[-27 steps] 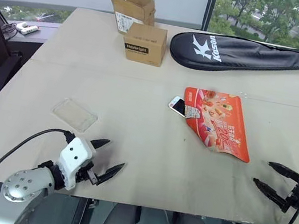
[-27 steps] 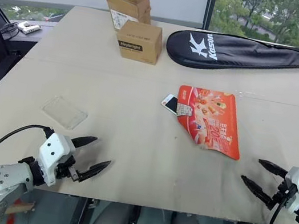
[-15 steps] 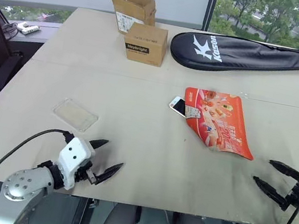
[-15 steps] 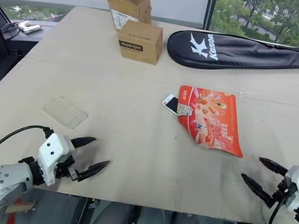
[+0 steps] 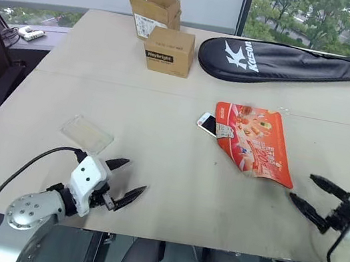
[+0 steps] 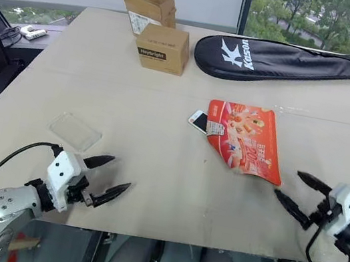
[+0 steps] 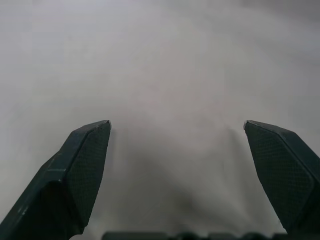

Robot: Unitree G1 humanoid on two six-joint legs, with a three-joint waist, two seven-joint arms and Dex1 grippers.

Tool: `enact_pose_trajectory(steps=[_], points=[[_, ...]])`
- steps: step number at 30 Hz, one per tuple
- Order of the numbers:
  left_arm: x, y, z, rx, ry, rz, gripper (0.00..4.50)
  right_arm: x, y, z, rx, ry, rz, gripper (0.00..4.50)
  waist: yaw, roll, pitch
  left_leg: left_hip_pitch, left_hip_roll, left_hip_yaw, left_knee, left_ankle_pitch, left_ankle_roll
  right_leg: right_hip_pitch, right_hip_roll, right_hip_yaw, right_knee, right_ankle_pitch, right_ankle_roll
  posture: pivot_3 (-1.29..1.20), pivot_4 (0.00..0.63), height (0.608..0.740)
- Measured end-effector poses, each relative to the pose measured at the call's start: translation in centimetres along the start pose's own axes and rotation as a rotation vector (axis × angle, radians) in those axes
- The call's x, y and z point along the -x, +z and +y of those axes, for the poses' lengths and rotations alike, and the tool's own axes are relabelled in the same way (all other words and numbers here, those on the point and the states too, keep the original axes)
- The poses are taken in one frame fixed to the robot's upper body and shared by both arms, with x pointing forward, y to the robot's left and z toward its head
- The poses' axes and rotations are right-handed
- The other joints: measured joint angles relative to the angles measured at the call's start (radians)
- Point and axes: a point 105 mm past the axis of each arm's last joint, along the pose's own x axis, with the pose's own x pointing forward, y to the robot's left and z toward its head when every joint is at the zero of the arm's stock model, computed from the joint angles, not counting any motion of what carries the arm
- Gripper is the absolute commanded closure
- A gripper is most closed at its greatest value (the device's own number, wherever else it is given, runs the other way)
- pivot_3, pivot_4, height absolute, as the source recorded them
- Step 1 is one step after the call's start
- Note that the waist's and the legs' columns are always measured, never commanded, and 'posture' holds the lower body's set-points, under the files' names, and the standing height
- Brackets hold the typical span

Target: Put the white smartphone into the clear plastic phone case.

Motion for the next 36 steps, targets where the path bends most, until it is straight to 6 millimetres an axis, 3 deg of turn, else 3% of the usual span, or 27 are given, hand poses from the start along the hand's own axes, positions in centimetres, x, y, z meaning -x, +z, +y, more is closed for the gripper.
enact_pose_trajectory(steps=[5, 9, 15, 19, 28, 33, 35, 36], points=[[0.0, 1.5, -0.5, 0.04, -0.087, -0.073, 0.03, -4.5, 2.4, 2.6, 0.03, 0.081, -0.047, 0.0, 0.001, 0.0, 0.0, 0.0, 0.0, -0.001, 0.0, 0.0, 0.0, 0.0, 0.0, -0.001, 0.0, 0.0, 0.0, 0.0, 0.15, 0.74], [0.2, 2.6, -0.9, 0.031, -0.142, -0.106, 0.03, -7.0, 2.0, 3.9, 0.11, 0.093, 0.063, 0.0, 0.005, 0.0, 0.0, -0.001, -0.001, 0.0, 0.0, 0.0, 0.0, -0.001, -0.001, -0.001, 0.0, 0.0, 0.0, 0.0, 0.15, 0.74], [0.5, 3.2, -1.5, 0.025, -0.189, -0.11, 0.03, -7.4, -1.0, 3.1, 0.279, 0.021, 0.345, 0.0, 0.004, -0.001, 0.0, -0.002, -0.001, 0.0, 0.0, 0.0, 0.0, -0.001, -0.001, 0.0, 0.0, 0.0, 0.0, 0.0, 0.15, 0.74], [0.4, 3.4, -1.6, 0.028, -0.197, -0.112, 0.03, -7.7, -0.9, 2.8, 0.237, -0.007, 0.381, 0.0, 0.001, -0.001, 0.0, -0.002, -0.001, -0.001, 0.0, 0.0, 0.0, -0.001, 0.001, -0.001, 0.0, 0.0, 0.0, 0.0, 0.15, 0.74], [0.4, 3.5, -1.5, 0.027, -0.195, -0.113, 0.0, -8.4, -0.3, 2.8, 0.161, -0.034, 0.365, 4.31, 0.001, -0.001, 0.0, -0.002, -0.001, -0.001, 0.0, 0.0, 0.0, -0.001, 0.001, -0.001, 0.0, 0.0, 0.0, 0.0, 0.15, 0.74], [0.4, 3.5, -1.5, 0.026, -0.195, -0.113, 0.0, -9.1, 1.4, 2.4, 0.102, -0.067, 0.259, 4.45, -0.001, 0.0, 0.0, -0.002, -0.001, -0.001, 0.0, 0.0, 0.0, -0.001, 0.001, 0.0, 0.0, 0.0, 0.0, 0.0, 0.15, 0.74], [0.3, 3.5, -1.6, 0.024, -0.196, -0.115, 0.0, -9.5, 3.0, 0.7, 0.085, -0.144, 0.189, 4.45, -0.003, -0.001, 0.0, -0.002, -0.001, 0.0, 0.0, 0.0, 0.0, -0.002, 0.001, 0.0, 0.0, 0.0, 0.0, 0.0, 0.15, 0.74], [0.3, 3.6, -1.5, 0.02, -0.197, -0.119, 0.0, -9.4, 4.0, -1.1, 0.084, -0.22, 0.15, 4.45, -0.002, -0.001, 0.0, -0.002, -0.001, 0.0, 0.0, 0.0, 0.0, -0.001, 0.001, 0.0, 0.0, 0.0, 0.0, 0.0, 0.15, 0.74]])
